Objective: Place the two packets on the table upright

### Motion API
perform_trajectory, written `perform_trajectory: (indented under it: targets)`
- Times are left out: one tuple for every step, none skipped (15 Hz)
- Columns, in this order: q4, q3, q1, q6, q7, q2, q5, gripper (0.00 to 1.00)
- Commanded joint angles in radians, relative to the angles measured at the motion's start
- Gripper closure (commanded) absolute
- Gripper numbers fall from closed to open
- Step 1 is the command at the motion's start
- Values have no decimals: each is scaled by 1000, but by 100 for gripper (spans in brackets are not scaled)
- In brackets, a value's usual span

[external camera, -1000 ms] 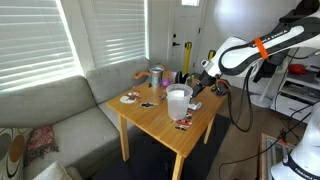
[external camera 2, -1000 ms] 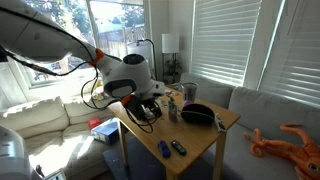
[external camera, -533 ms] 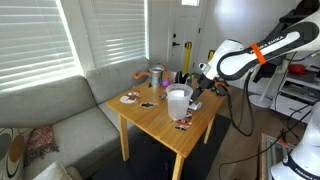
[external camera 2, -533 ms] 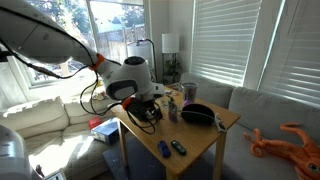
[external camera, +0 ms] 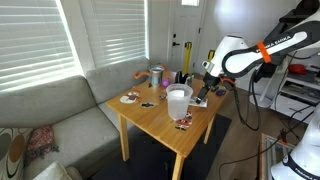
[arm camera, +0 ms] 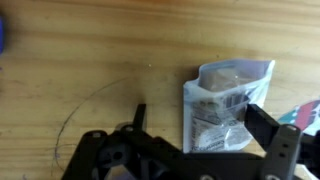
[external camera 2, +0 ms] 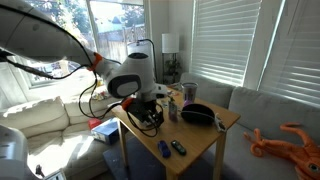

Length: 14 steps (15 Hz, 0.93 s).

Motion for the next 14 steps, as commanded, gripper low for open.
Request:
perform_trajectory:
  targets:
    - [1,-11,-19,-112,15,-46,-23,0]
    - [1,-12,-24,-132,17,-52,-25,0]
    - [2,-13,-27,-150,15,-59,-25,0]
    - [1,-12,-32,-166,17,-64,-31,0]
    - [-1,-12,-35,-158,19,-71,-31,0]
    - [-8,-16,-30,-117,4,-79,-14,0]
    - [-14,-21,-24,-67,-22,-86,-2,0]
    - [-18,-25,-18,-18,-49,-89,-1,0]
    - [-16,-35,-3,32,-88,-87,18,0]
    - [-15,-42,9,74,-118,-83,29,0]
    - [-12,-58,32,109,-154,-73,61,0]
    - [-8,-73,57,126,-183,-65,95,0]
    - [-6,-89,83,140,-214,-61,130,0]
    - [-4,-107,112,142,-251,-57,174,0]
